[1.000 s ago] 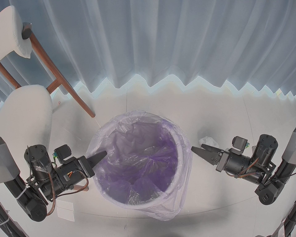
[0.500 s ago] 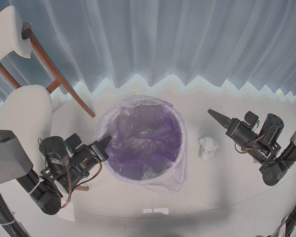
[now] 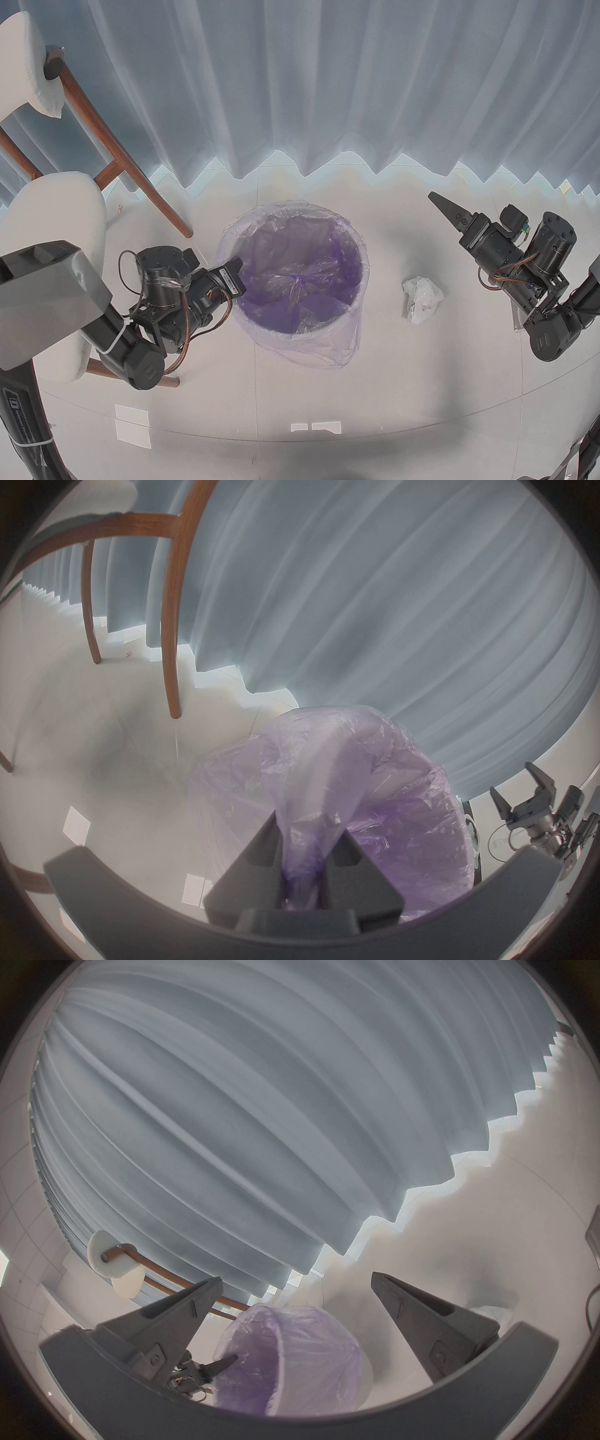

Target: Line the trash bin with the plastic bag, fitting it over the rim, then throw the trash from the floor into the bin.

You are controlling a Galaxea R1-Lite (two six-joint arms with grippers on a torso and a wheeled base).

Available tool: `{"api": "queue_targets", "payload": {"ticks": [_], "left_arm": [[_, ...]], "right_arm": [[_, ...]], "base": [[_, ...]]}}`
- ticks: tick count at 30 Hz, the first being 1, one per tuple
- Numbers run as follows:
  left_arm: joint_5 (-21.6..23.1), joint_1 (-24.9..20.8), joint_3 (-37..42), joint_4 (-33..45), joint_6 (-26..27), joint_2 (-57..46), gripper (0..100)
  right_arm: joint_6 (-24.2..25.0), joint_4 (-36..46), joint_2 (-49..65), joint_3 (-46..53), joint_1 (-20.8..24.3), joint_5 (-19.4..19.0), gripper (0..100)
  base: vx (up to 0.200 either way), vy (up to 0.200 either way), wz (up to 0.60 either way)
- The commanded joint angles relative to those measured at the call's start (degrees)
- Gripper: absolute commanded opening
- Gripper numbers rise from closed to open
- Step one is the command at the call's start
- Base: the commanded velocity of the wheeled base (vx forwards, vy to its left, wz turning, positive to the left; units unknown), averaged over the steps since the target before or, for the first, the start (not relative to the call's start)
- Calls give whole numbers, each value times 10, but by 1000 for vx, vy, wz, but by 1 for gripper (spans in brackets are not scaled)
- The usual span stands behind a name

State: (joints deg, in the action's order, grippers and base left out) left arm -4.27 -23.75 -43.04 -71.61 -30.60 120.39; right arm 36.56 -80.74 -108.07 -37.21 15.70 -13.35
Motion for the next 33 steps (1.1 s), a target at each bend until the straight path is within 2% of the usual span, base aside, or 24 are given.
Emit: {"api": "queue_targets", "payload": {"ticks": [1, 9, 16, 19, 23, 33], "left_arm": [[-1, 10, -68, 9, 1, 72, 0], [-1, 10, -119, 12, 1, 123, 0], [-1, 7, -96, -15, 1, 145, 0], [-1, 7, -86, -60, 5, 163, 0], [0, 9, -77, -66, 22, 171, 0], [-1, 13, -77, -109, 26, 208, 0]], "right_arm": [[-2, -24, -14, 7, 6, 1, 100], [-5, -25, -14, 9, 15, 1, 100], [-7, -26, -14, 11, 16, 1, 100], [-11, -27, -14, 11, 20, 1, 100], [-11, -27, -14, 14, 21, 1, 100], [-29, -28, -18, 19, 22, 2, 100]], "base": [[0, 0, 0], [0, 0, 0], [0, 0, 0], [0, 0, 0], [0, 0, 0], [0, 0, 0]]}}
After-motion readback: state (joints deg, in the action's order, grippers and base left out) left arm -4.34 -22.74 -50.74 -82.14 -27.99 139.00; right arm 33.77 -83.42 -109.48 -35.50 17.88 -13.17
